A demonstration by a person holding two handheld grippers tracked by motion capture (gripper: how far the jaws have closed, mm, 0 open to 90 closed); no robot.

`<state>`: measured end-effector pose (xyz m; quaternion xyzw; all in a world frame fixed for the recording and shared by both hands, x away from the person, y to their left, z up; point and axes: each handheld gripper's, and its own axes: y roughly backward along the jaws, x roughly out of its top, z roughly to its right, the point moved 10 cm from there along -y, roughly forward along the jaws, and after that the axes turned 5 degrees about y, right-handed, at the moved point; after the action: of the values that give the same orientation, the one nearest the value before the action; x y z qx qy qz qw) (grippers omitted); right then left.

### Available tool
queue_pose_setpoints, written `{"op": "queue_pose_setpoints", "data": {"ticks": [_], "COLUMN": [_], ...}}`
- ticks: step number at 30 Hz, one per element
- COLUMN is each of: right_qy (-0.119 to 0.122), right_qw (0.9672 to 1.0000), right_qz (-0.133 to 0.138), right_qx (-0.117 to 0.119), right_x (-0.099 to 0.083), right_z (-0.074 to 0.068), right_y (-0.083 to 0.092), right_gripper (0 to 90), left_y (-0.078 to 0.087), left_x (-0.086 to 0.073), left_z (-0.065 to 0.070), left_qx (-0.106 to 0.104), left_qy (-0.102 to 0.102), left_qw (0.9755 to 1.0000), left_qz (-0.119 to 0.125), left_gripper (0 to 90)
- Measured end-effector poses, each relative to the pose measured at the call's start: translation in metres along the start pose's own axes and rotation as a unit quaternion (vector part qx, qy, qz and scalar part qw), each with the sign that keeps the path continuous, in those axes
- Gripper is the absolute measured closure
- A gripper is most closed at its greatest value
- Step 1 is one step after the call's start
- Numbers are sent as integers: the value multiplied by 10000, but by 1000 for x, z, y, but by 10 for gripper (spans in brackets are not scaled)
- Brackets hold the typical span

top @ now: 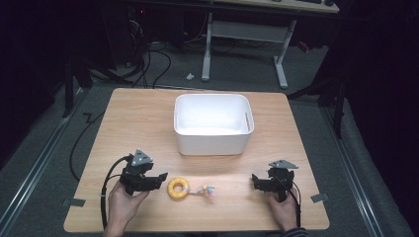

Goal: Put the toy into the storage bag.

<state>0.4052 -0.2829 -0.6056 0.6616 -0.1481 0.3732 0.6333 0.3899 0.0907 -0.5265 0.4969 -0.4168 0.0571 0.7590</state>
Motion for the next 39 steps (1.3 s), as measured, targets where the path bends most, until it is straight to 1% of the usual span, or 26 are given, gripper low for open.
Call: {"op": "queue_pose_setpoints", "data": {"ticks": [2,7,9,12,13,14,16,18,20,24,27,28,30,31,32,35,39], "right_qy": [-8,1,-5,13,11,11,13,14,12,5,8,7,-3,-5,-6,-6,-11], "right_qw": [10000,10000,10000,10000,10000,10000,10000,10000,10000,10000,10000,10000,10000,10000,10000,10000,10000], "right_qz": [2,11,11,22,25,25,27,28,31,35,33,33,24,24,23,24,28], "right_qx": [0,15,16,23,30,33,35,37,42,45,44,44,44,43,43,41,41], "right_x": [0,0,0,0,1,1,1,1,1,1,1,1,1,1,1,1,1], "right_z": [0,-1,-1,-1,-2,-2,-2,-2,-3,-3,-3,-3,-3,-3,-3,-3,-3], "right_y": [0,1,1,0,0,0,0,0,0,0,0,0,1,1,1,1,1], "right_gripper": [31,39,40,47,51,53,54,55,59,59,59,59,59,59,59,59,59], "left_y": [-2,-8,-11,-17,-20,-22,-25,-29,-34,-44,-49,-50,-53,-54,-54,-57,-59], "left_x": [0,4,4,1,0,-1,-2,-2,-3,-8,-10,-12,-16,-19,-20,-24,-23], "left_z": [4,14,18,24,26,27,30,30,32,32,33,32,30,30,30,28,28], "left_qx": [16,-49,-47,-129,-108,-95,-138,-56,-67,10,-9,15,131,112,101,170,140], "left_qy": [-68,-226,-323,-407,-457,-482,-449,-504,-531,-687,-720,-750,-765,-766,-756,-783,-772], "left_qw": [9999,9995,9990,9981,9977,9974,9970,9964,9957,9928,9918,9911,9896,9891,9892,9877,9874], "left_qz": [-71,-202,-292,-449,-495,-535,-618,-674,-753,-978,-1058,-1102,-1210,-1250,-1252,-1345,-1372], "left_gripper": [373,384,388,402,423,435,440,442,442,442,442,442,453,456,461,464,472]}}
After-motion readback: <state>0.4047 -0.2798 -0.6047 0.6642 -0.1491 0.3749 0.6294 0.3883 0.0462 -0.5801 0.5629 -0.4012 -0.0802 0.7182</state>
